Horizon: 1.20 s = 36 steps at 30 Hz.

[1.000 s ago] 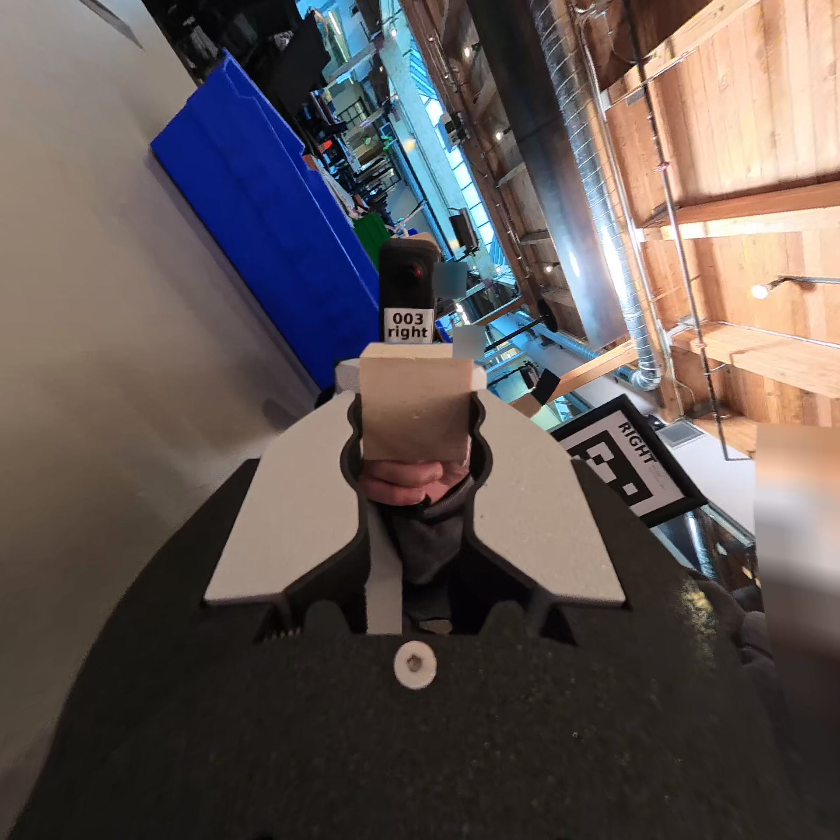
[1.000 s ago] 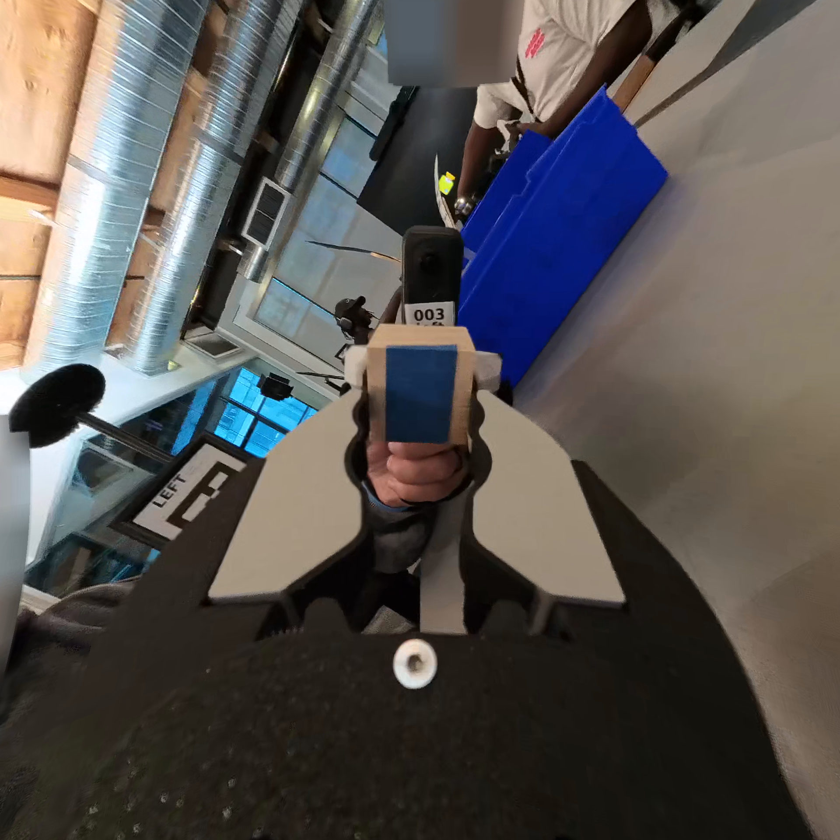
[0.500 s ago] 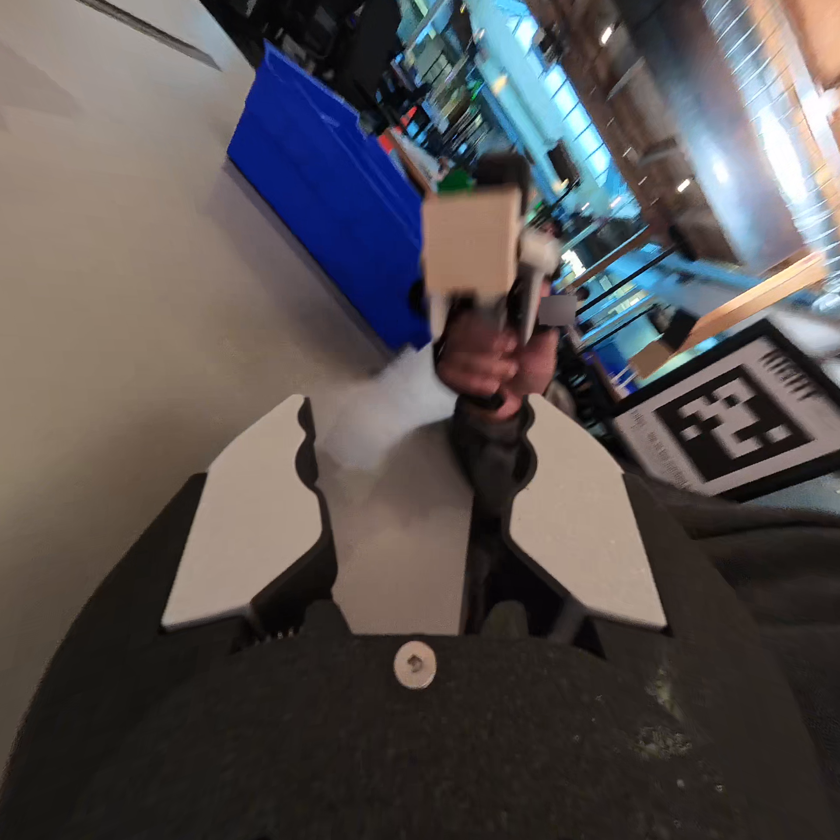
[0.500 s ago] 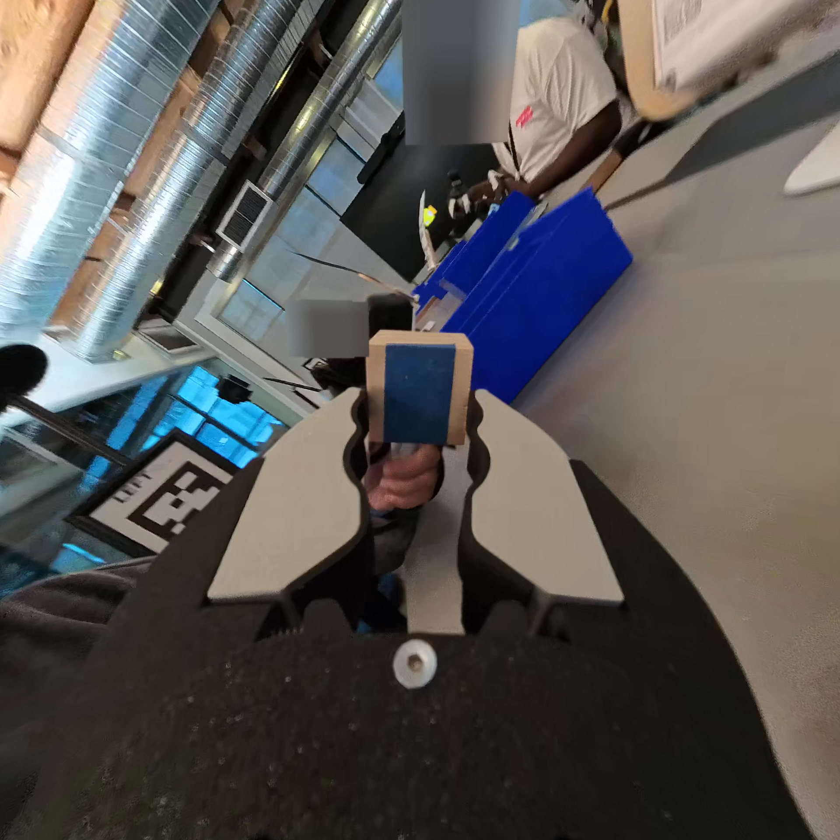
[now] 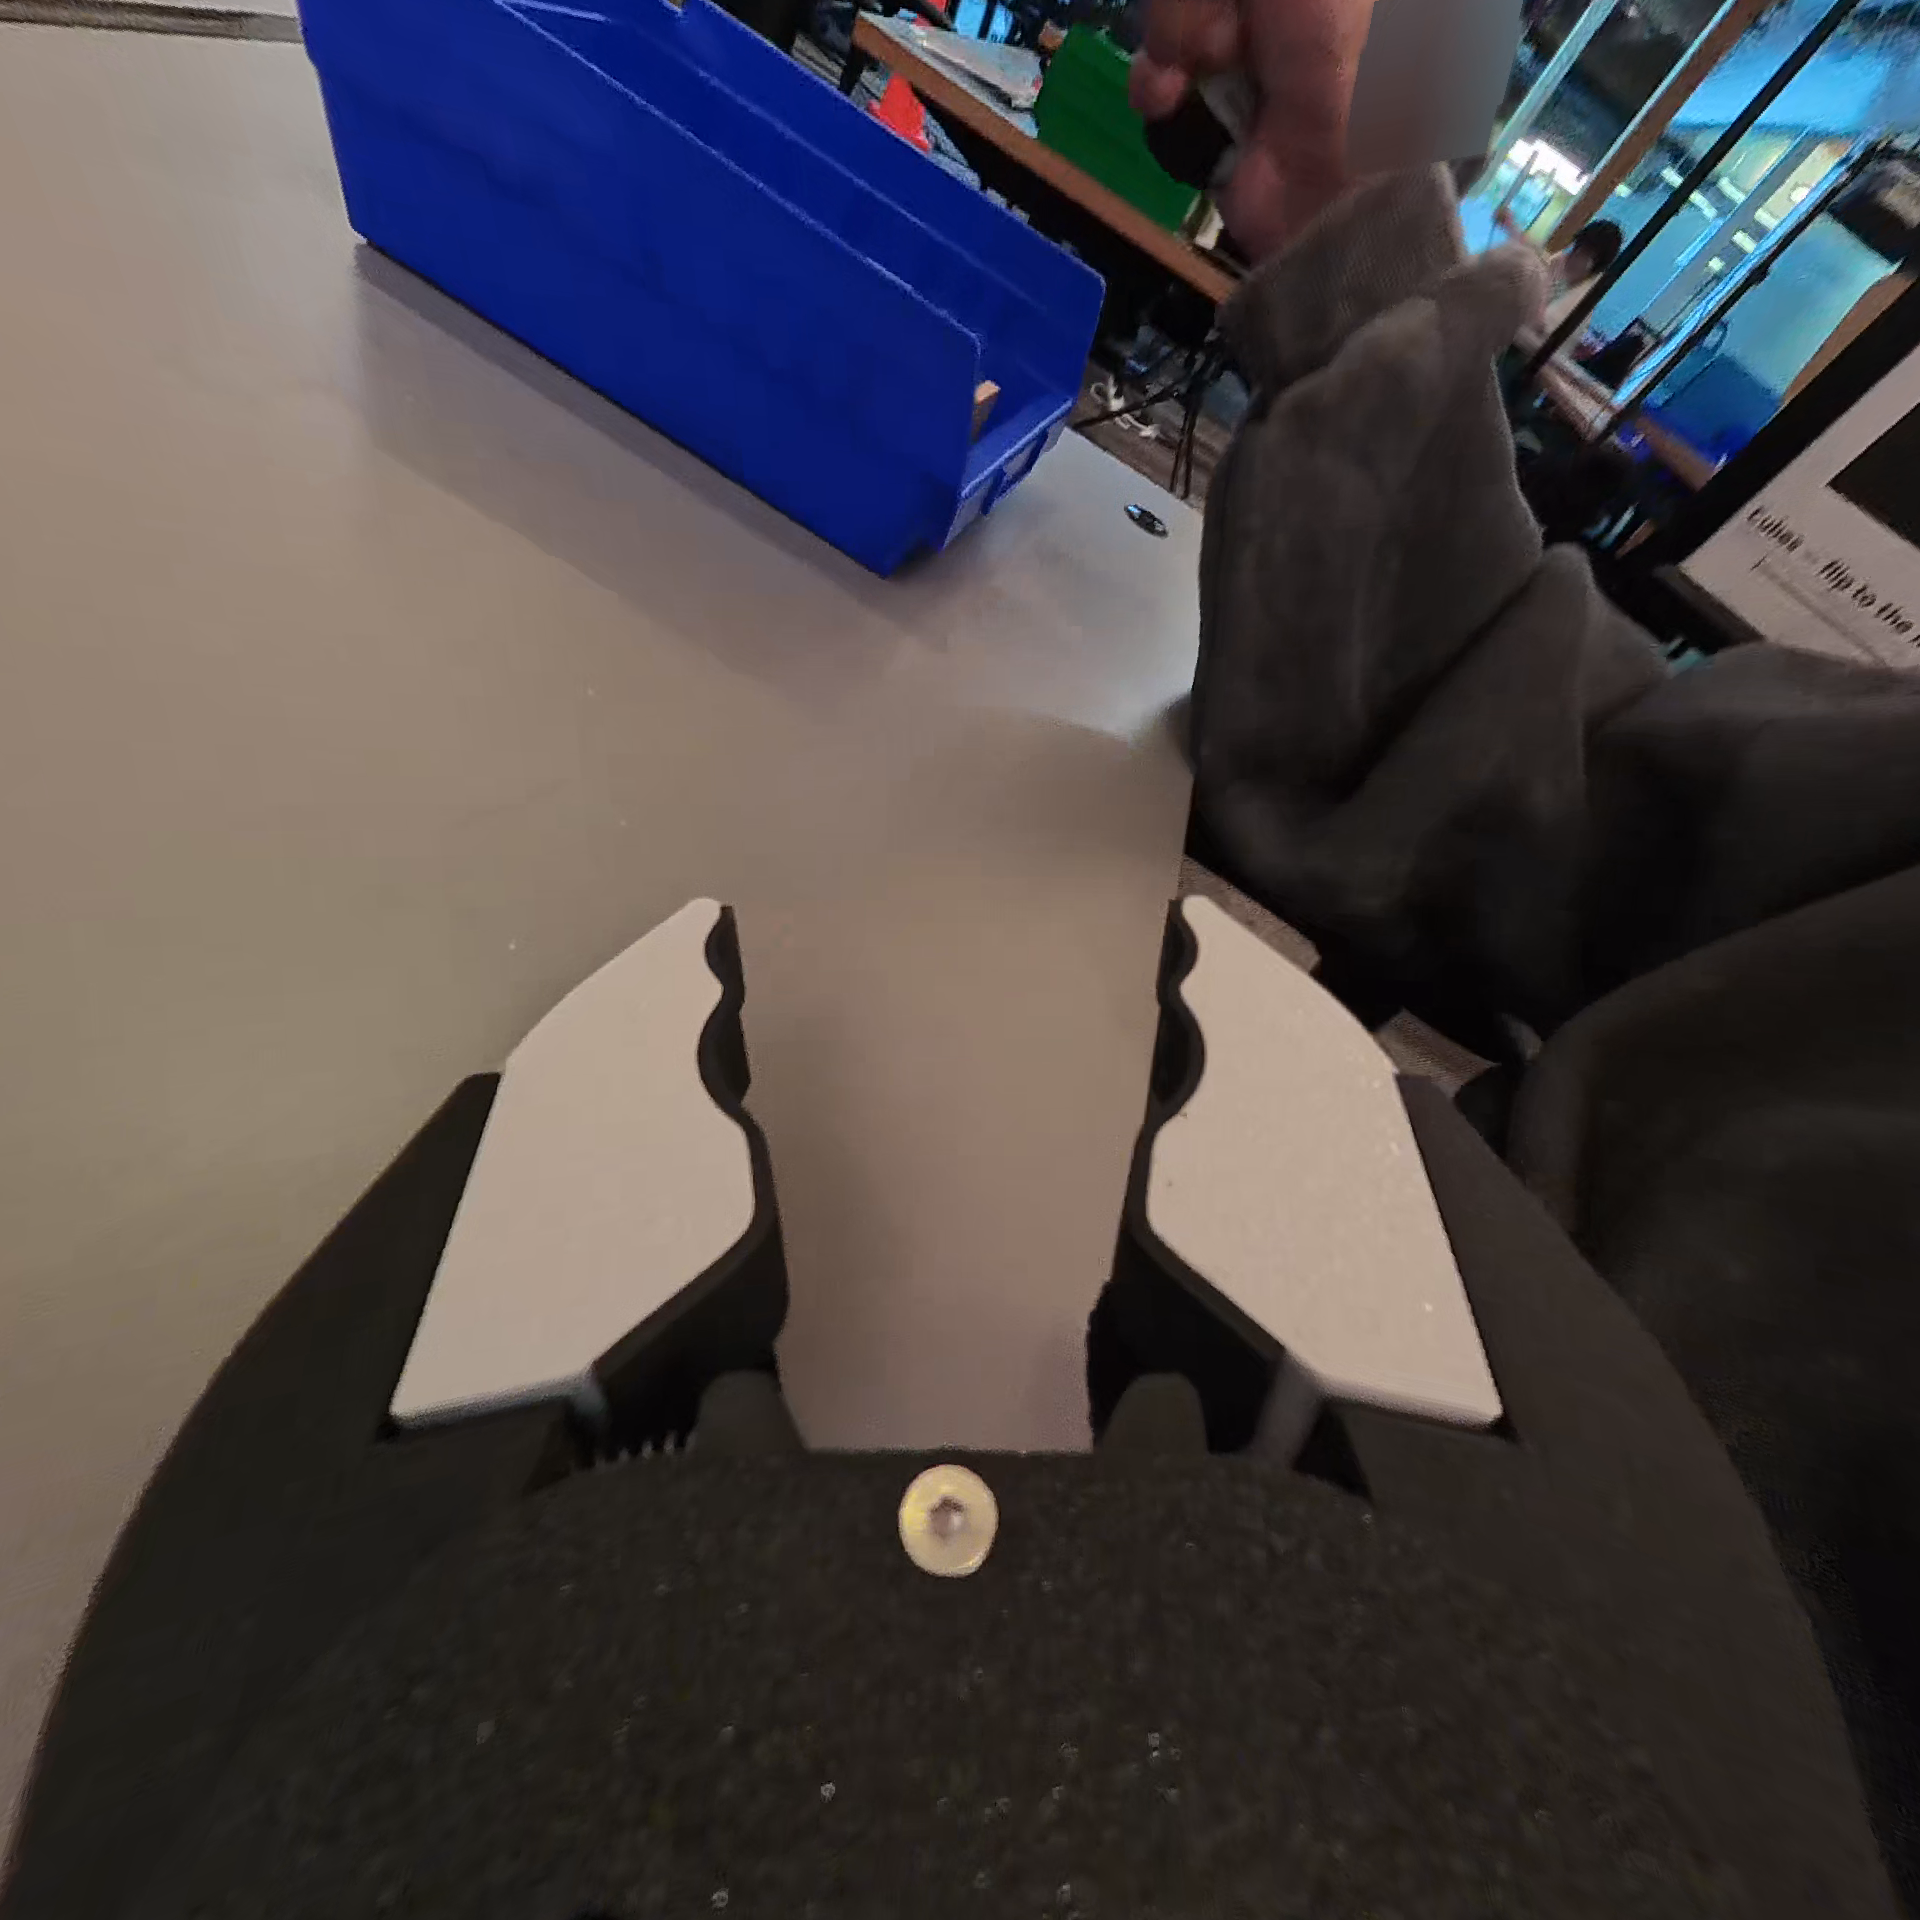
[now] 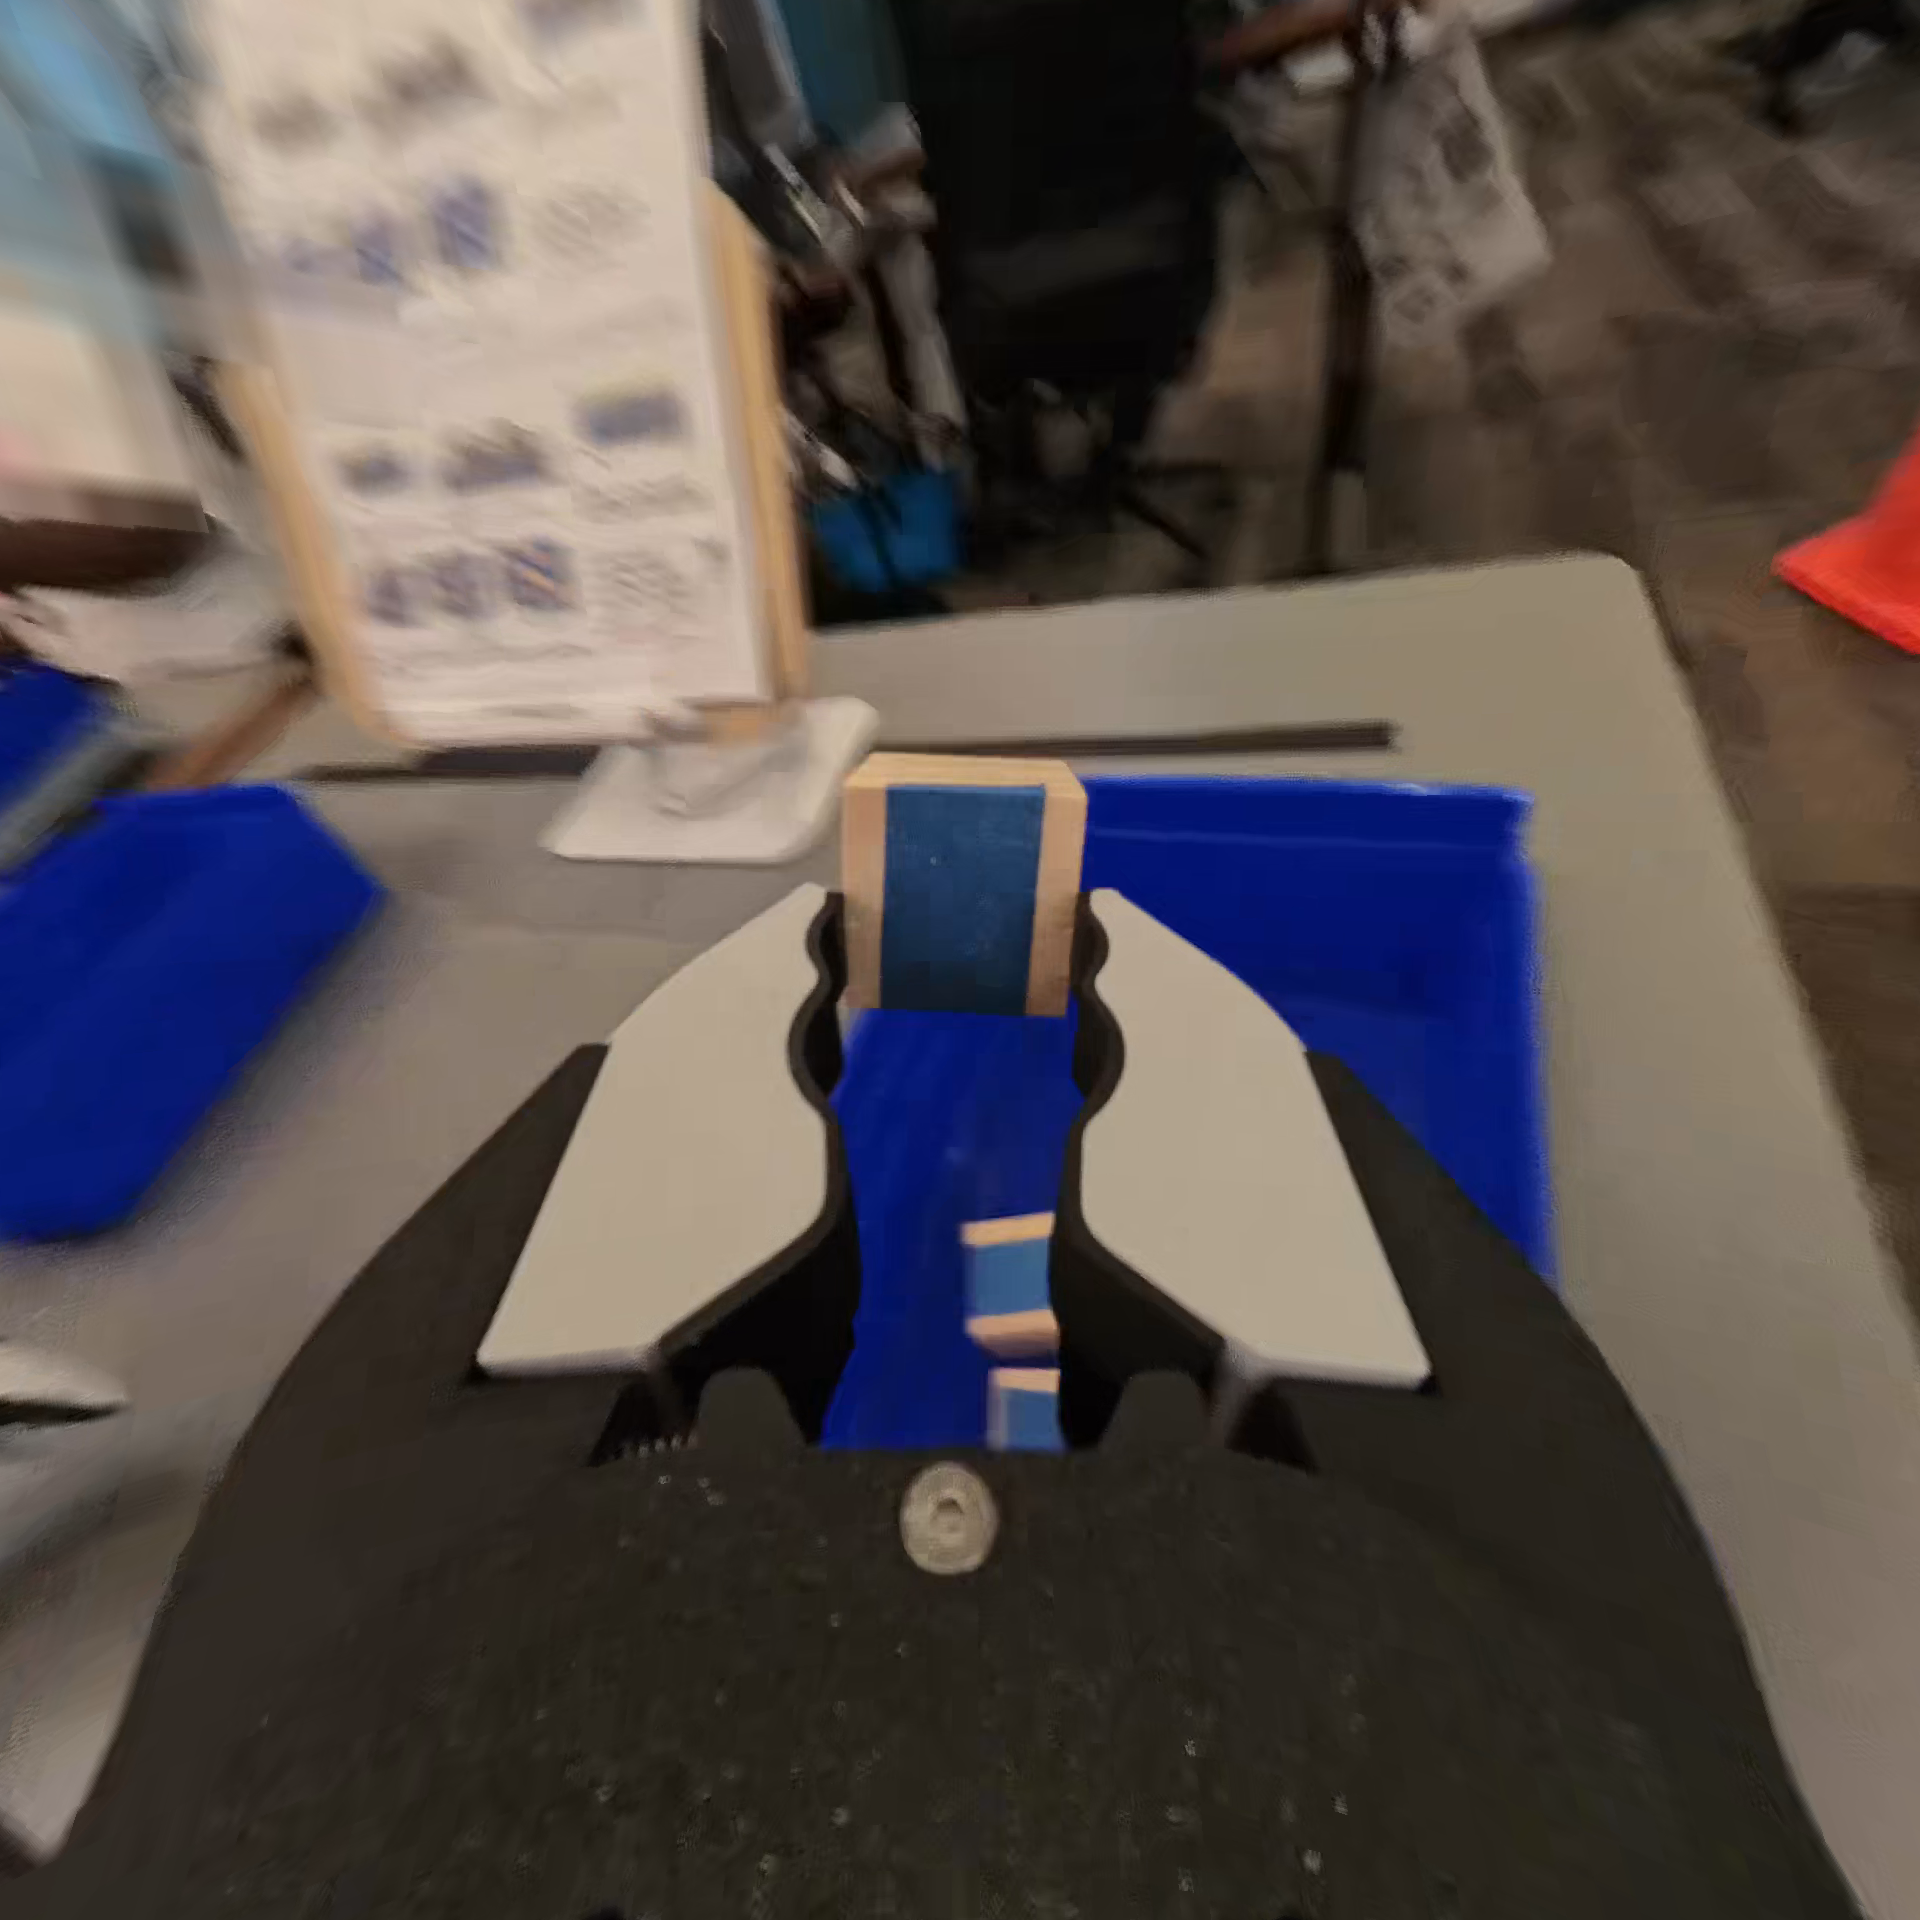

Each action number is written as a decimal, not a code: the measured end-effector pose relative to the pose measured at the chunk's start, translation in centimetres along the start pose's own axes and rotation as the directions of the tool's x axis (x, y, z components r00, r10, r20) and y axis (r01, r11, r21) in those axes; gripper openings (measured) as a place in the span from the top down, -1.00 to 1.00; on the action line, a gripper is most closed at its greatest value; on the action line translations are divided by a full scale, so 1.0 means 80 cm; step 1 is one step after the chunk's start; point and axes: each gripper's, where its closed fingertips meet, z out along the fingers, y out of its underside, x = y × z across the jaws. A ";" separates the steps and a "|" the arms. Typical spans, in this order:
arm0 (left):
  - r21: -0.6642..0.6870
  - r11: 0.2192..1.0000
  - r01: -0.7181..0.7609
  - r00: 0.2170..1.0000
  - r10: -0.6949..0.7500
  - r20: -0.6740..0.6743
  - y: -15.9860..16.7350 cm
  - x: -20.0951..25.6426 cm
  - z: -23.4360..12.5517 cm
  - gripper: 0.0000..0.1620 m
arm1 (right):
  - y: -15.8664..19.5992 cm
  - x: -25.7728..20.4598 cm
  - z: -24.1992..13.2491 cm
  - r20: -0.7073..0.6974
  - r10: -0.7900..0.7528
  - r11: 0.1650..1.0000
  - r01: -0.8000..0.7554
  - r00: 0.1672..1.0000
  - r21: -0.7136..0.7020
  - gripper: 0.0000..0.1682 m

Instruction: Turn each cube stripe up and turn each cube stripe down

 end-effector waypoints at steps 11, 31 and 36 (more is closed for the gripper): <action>-0.043 0.999 0.012 1.000 -0.012 -0.007 0.007 0.001 0.006 0.07 | 0.148 0.111 0.177 -0.258 -0.245 0.633 -0.048 0.935 -0.773 0.50; -0.121 0.992 0.022 0.999 -0.018 0.035 0.031 -0.011 0.012 0.05 | 0.014 -0.186 0.000 0.457 -0.207 0.953 0.073 0.865 0.293 0.35; -0.127 0.992 0.006 0.998 0.002 0.056 0.032 -0.015 0.013 0.06 | 0.164 -0.290 0.007 0.623 -0.216 0.970 0.091 0.752 0.227 0.26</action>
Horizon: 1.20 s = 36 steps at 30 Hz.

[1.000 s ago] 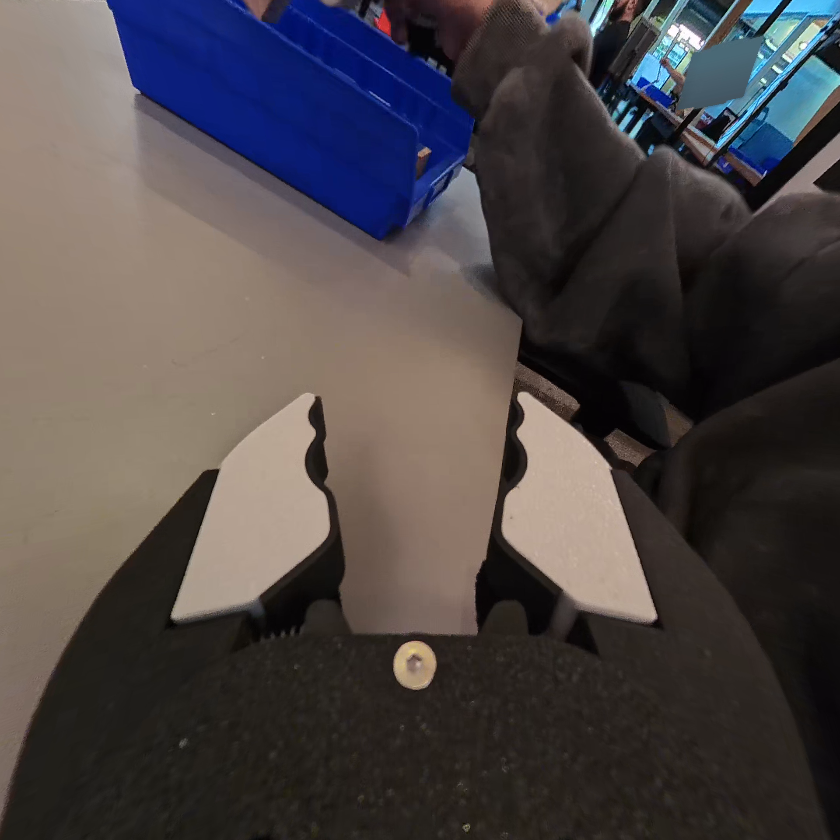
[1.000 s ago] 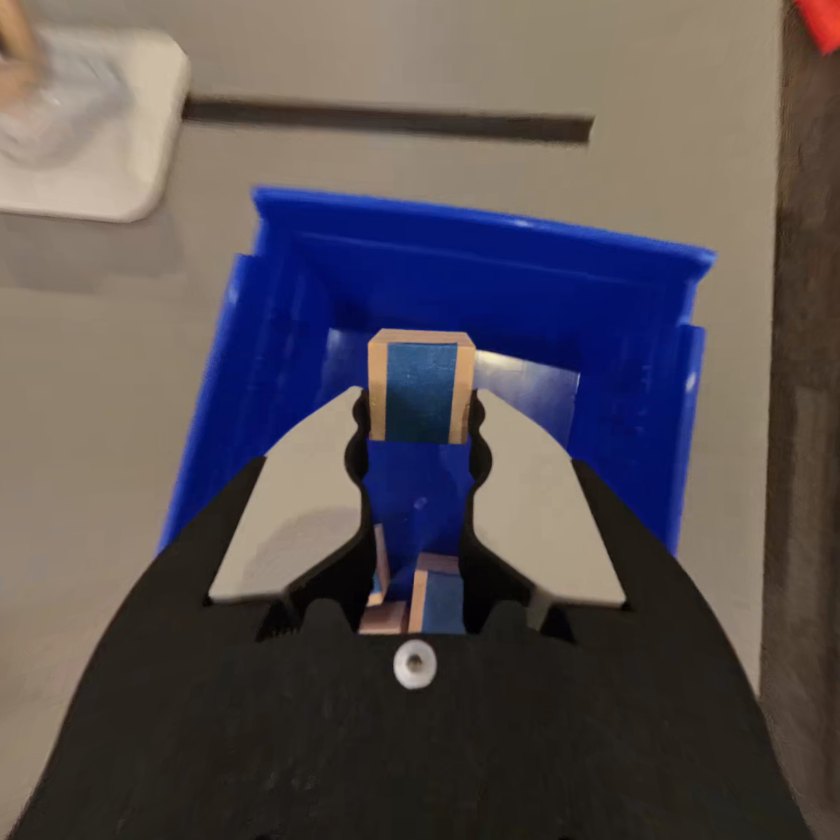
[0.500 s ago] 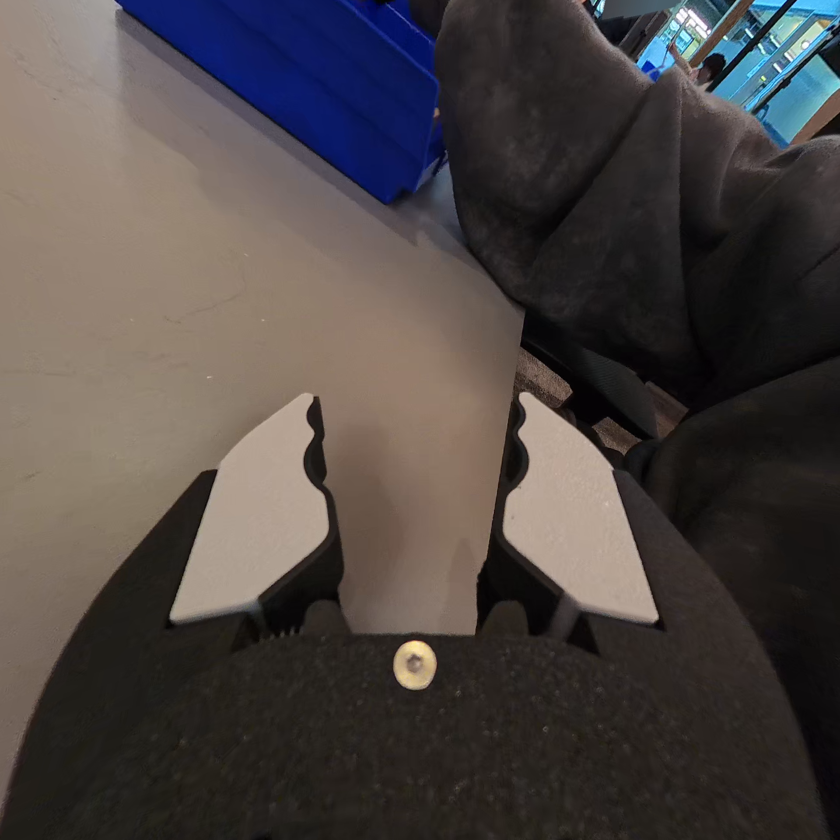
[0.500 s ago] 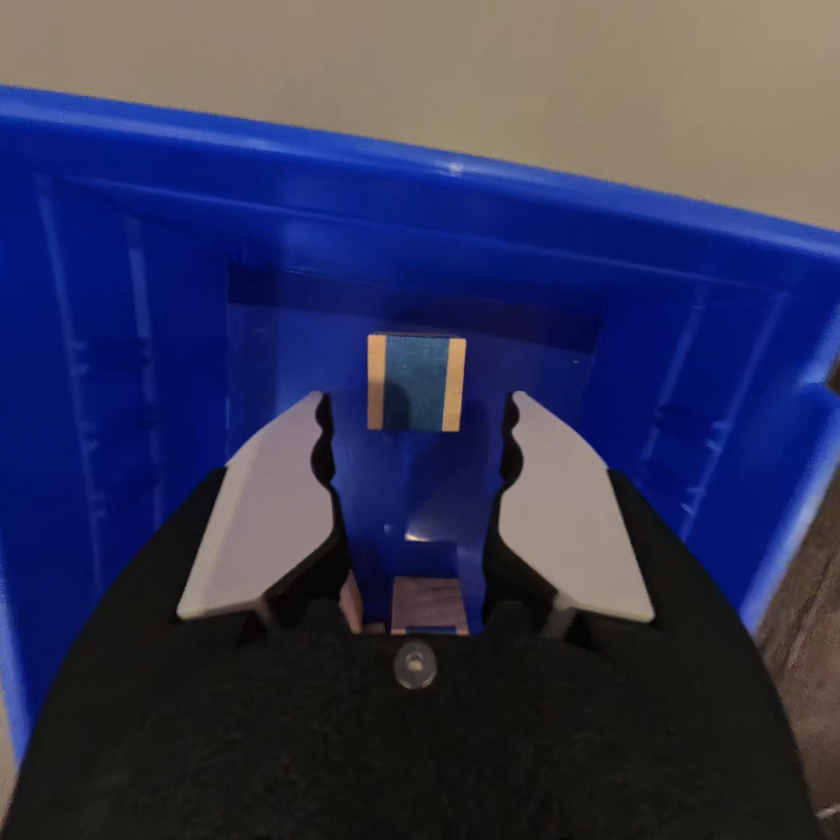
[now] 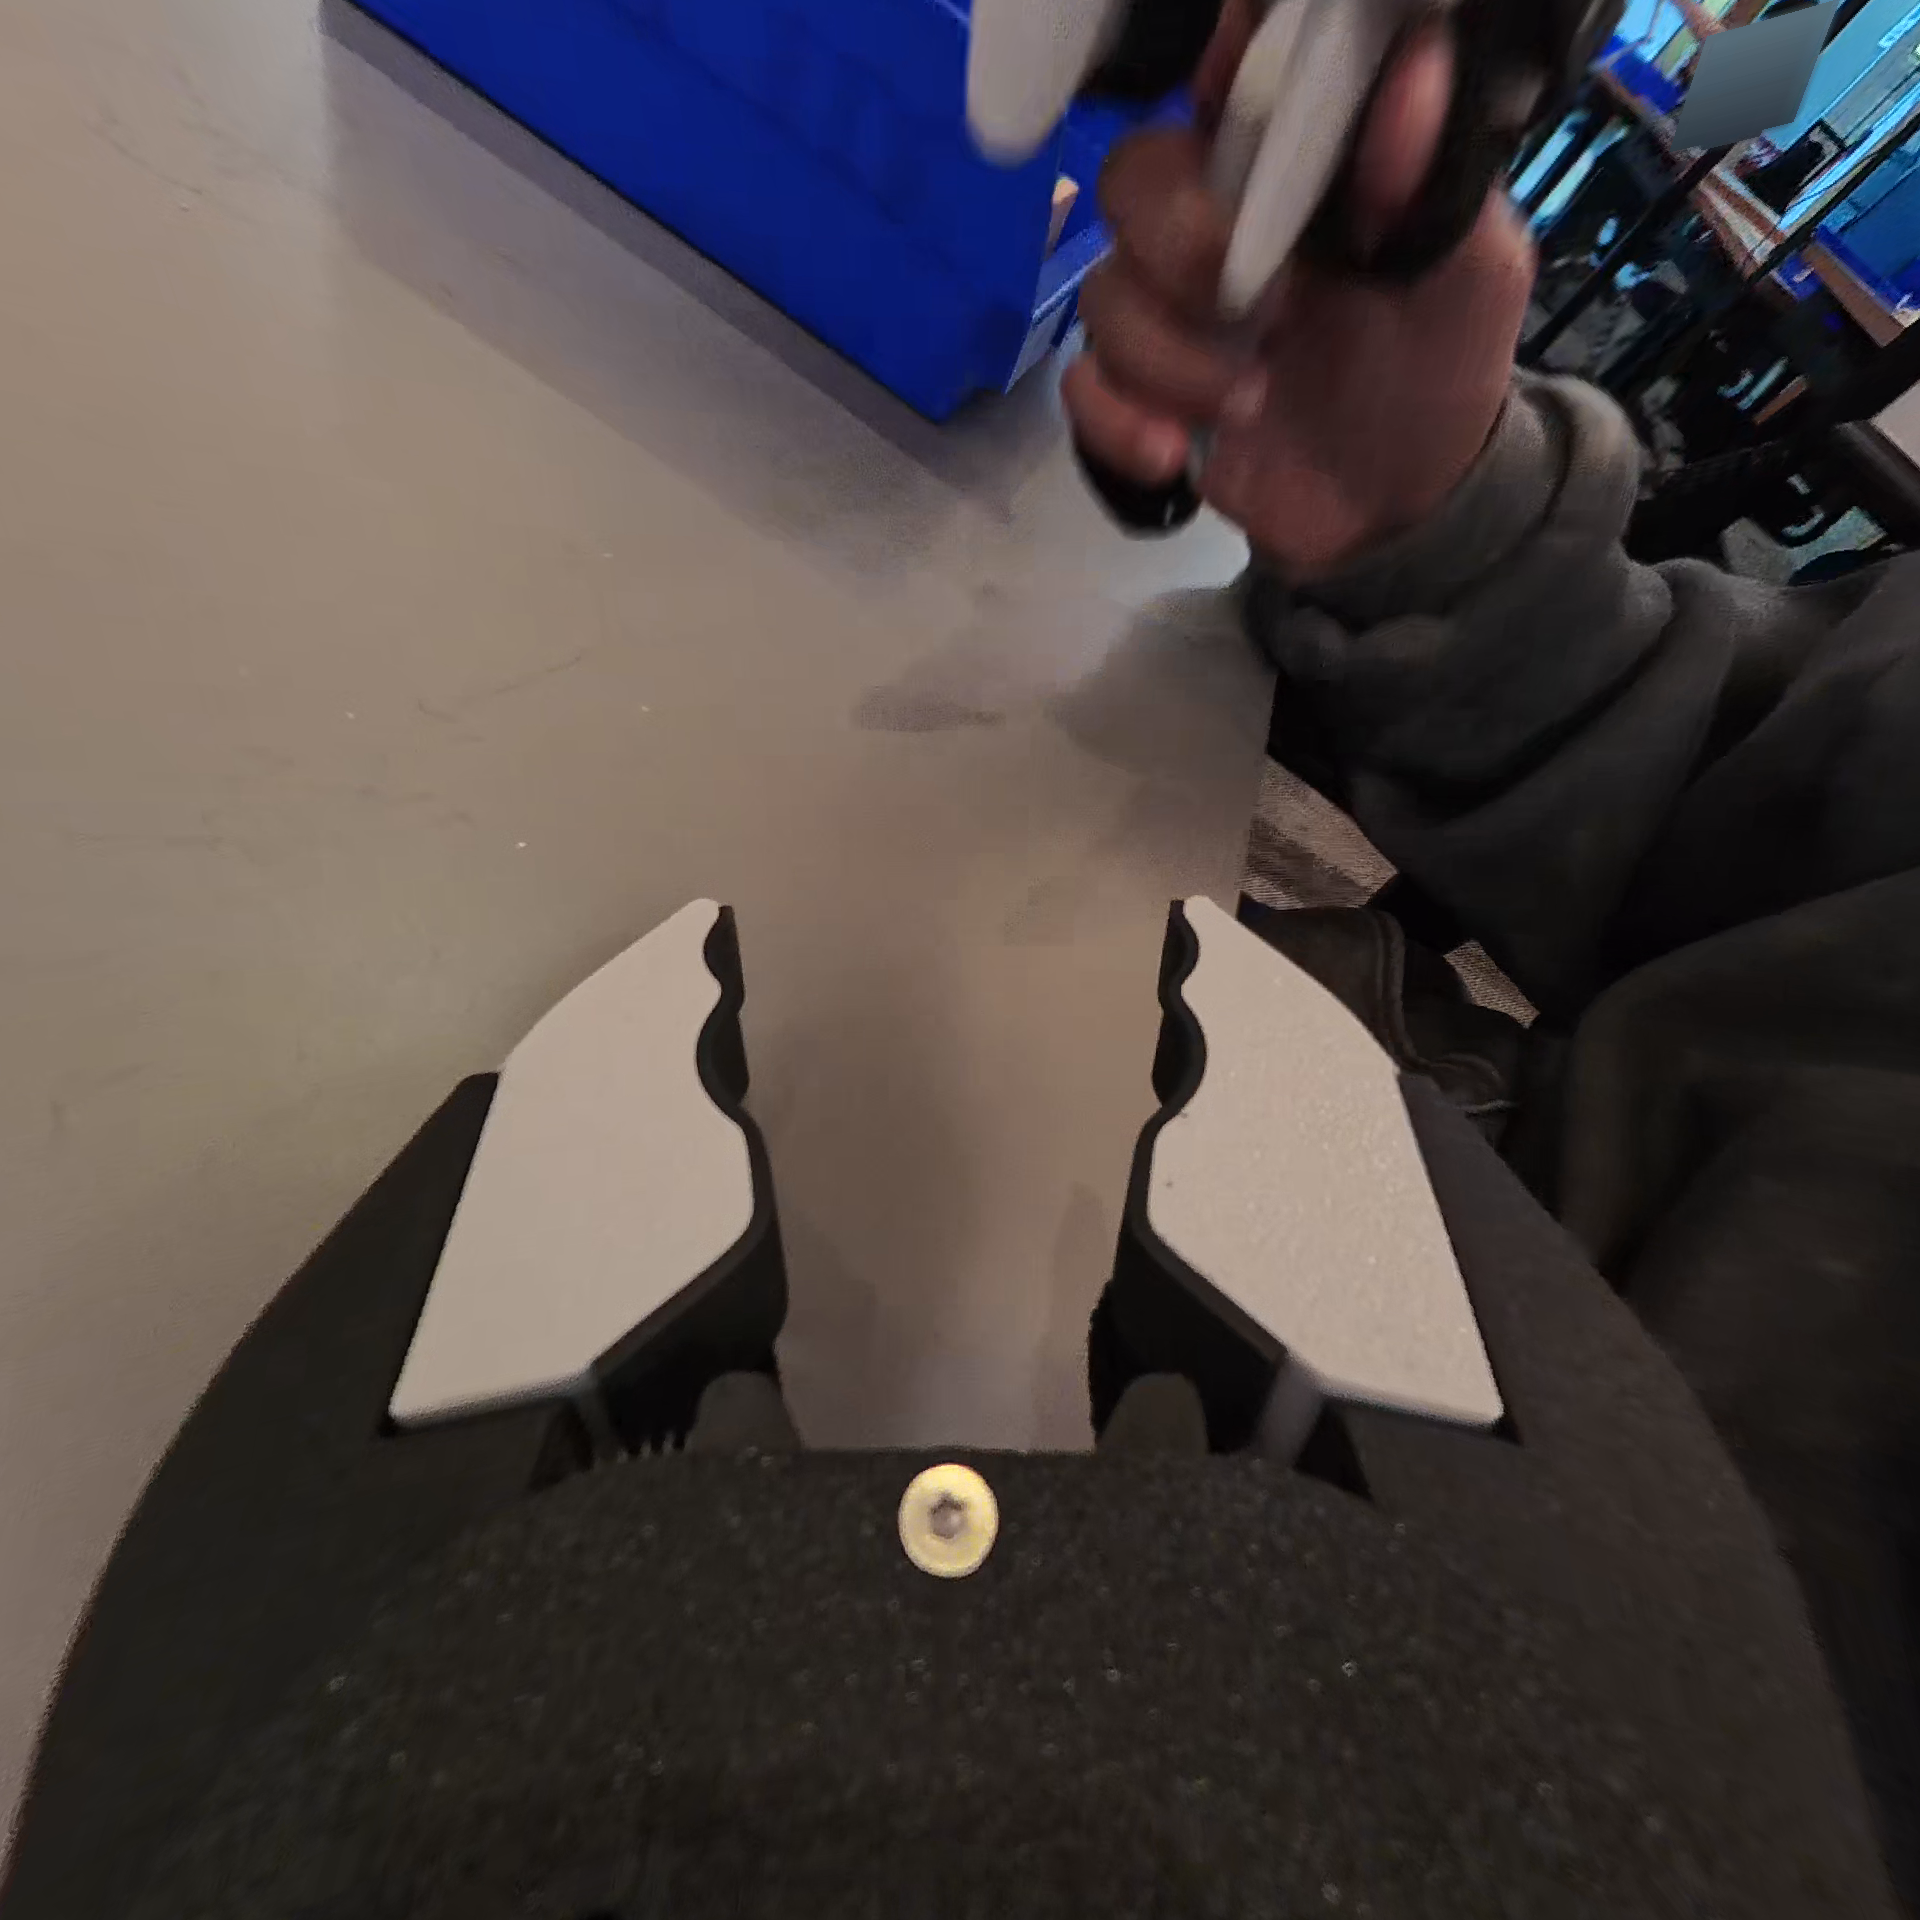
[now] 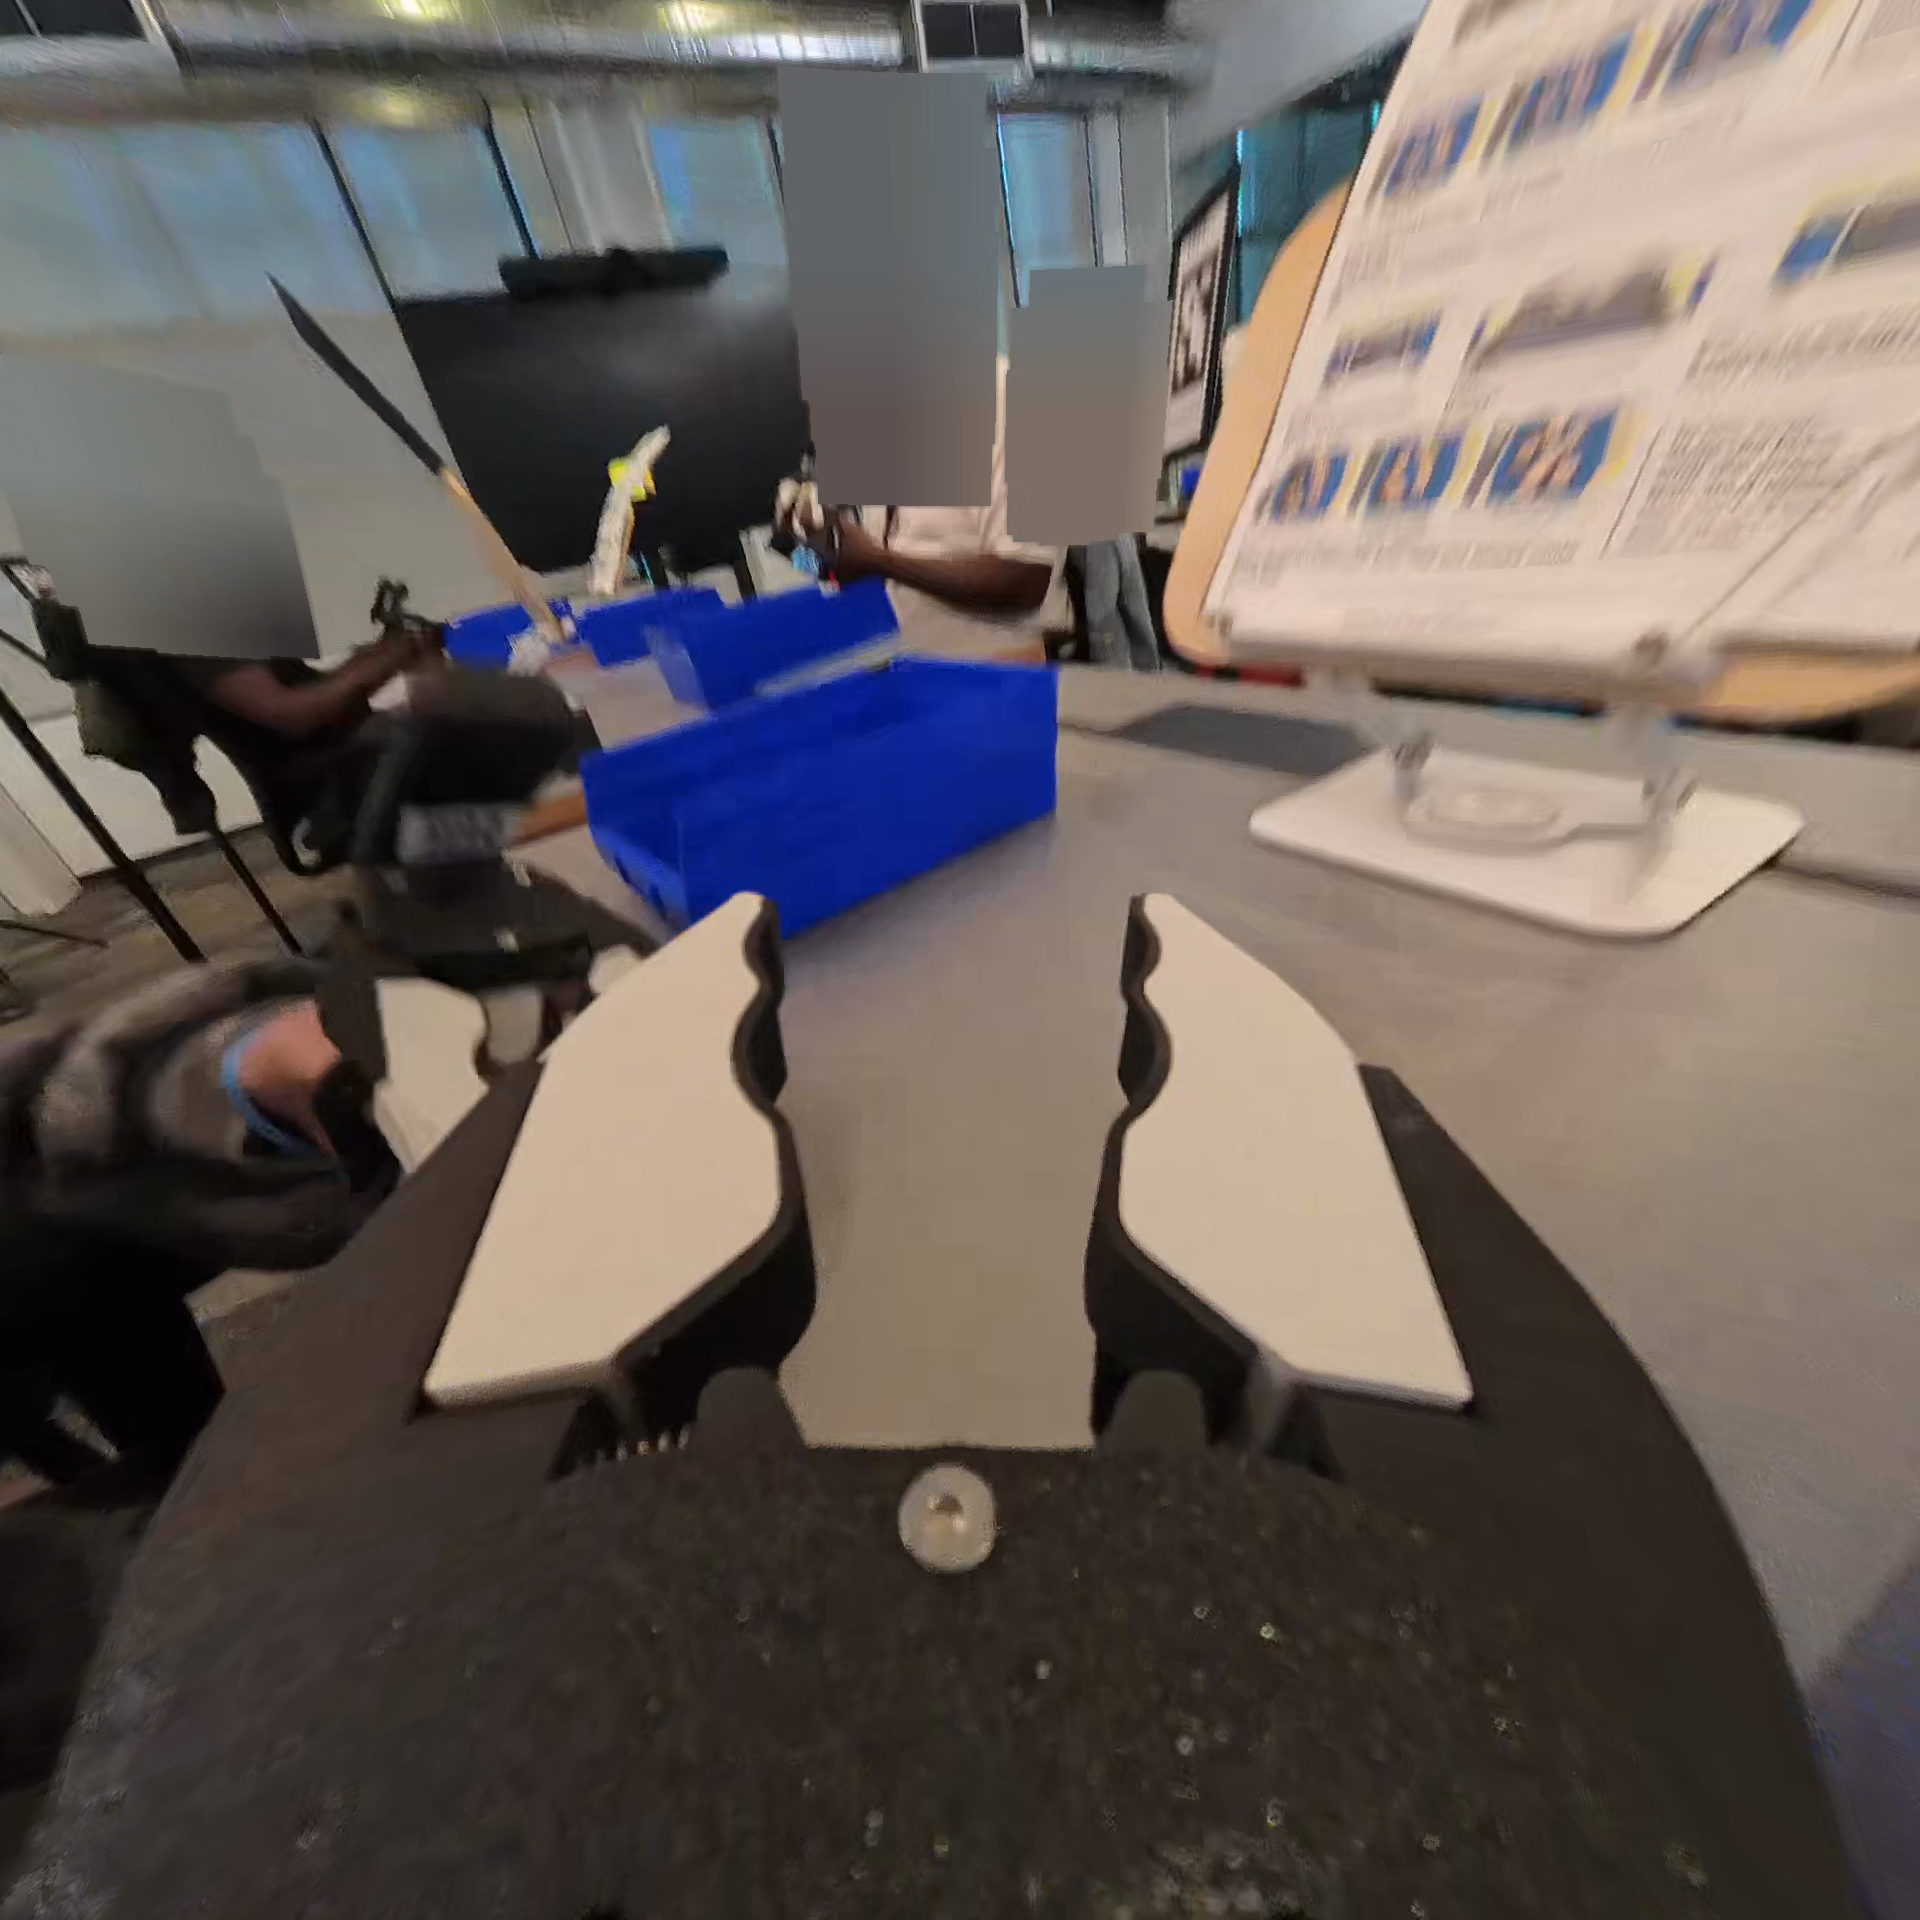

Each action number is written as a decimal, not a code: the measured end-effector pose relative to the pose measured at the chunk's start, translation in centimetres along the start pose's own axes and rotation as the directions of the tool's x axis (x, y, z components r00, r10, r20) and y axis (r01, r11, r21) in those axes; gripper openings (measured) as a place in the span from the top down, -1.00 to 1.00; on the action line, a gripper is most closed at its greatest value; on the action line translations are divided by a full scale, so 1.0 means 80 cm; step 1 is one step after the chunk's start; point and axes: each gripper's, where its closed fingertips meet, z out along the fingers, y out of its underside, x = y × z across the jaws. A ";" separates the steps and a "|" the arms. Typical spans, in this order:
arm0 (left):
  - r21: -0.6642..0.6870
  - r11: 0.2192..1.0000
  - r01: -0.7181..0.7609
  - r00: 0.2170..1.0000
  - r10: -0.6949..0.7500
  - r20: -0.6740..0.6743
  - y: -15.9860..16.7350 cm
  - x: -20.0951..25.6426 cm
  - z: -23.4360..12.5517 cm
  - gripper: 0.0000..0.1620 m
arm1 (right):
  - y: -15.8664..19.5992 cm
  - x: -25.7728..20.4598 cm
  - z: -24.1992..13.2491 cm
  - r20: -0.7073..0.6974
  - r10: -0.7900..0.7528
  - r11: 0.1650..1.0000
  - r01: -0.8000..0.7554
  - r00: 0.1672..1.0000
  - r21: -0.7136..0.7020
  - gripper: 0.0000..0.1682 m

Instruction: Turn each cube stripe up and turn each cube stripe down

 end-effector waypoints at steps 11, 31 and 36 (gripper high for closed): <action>0.015 0.992 -0.126 0.979 0.122 0.166 -0.043 -0.018 -0.094 0.06 | 0.073 -0.007 0.024 -0.011 -0.032 0.993 0.031 0.999 -0.112 0.29; -0.756 0.617 -0.217 0.856 0.492 0.156 -0.027 -0.402 -0.271 0.13 | 0.079 -0.006 0.028 0.055 0.146 0.984 -0.139 0.988 -0.112 0.35; -0.812 0.546 -0.205 0.870 0.482 0.105 -0.009 -0.434 -0.253 0.12 | 0.080 -0.002 0.031 0.074 0.217 0.971 -0.208 0.973 -0.119 0.36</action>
